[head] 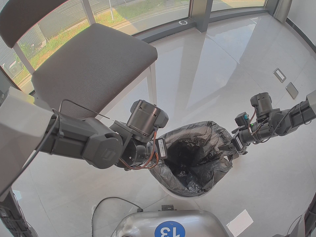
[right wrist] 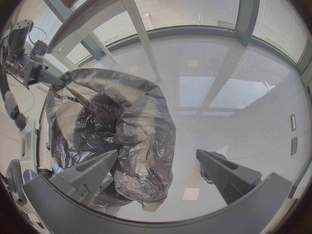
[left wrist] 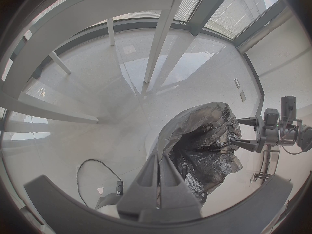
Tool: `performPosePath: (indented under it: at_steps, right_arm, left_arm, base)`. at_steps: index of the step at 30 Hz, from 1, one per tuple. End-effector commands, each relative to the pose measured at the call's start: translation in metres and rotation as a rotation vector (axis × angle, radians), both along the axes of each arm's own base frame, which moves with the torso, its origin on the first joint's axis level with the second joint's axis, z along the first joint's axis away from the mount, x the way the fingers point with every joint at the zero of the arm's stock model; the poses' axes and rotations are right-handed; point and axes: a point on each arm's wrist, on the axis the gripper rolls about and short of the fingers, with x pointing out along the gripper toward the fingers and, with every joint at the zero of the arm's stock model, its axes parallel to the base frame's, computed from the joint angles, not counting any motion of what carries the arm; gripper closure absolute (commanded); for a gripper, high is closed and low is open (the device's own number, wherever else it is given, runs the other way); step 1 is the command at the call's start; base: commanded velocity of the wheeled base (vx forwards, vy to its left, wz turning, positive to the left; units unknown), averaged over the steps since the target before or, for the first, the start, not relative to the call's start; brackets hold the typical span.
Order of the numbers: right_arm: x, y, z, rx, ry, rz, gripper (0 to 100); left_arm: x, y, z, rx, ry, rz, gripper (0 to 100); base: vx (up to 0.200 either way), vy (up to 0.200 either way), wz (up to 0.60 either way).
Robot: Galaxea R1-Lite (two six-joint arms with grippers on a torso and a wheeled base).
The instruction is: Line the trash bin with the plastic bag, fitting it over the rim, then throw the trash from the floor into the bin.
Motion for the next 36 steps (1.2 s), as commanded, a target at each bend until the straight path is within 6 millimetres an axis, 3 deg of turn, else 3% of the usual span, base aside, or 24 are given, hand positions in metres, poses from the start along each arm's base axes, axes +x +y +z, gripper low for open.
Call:
performPosePath:
  at_steps: [1, 7, 11, 25, 26, 36]
  right_arm:
    - [-0.011, -0.002, 0.023, 0.007, -0.061, 0.003, 0]
    - [-0.028, -0.003, 0.046, 0.006, -0.122, 0.02, 0]
    - [-0.042, 0.0, 0.057, 0.01, -0.148, 0.038, 0]
    - [-0.055, 0.003, 0.058, 0.007, -0.143, 0.058, 0]
    - [-0.056, 0.002, 0.058, 0.008, -0.144, 0.058, 0]
    - [-0.07, 0.0, 0.054, 0.003, -0.124, 0.061, 0]
  left_arm:
    - [0.004, -0.003, -0.01, 0.017, 0.015, 0.0, 100]
    - [0.009, -0.006, -0.014, 0.024, 0.014, 0.007, 100]
    - [0.021, 0.006, -0.019, 0.05, 0.018, 0.038, 100]
    - [0.03, 0.015, -0.018, 0.051, 0.008, 0.067, 100]
    - [0.03, 0.015, -0.017, 0.049, 0.006, 0.066, 0]
    - [0.019, 0.011, -0.007, 0.05, -0.021, 0.055, 0]
  base:
    - [0.0, 0.0, 0.0]
    - [0.0, 0.0, 0.0]
    - [0.0, 0.0, 0.0]
    - [0.0, 0.0, 0.0]
    - [0.0, 0.0, 0.0]
    - [0.0, 0.0, 0.0]
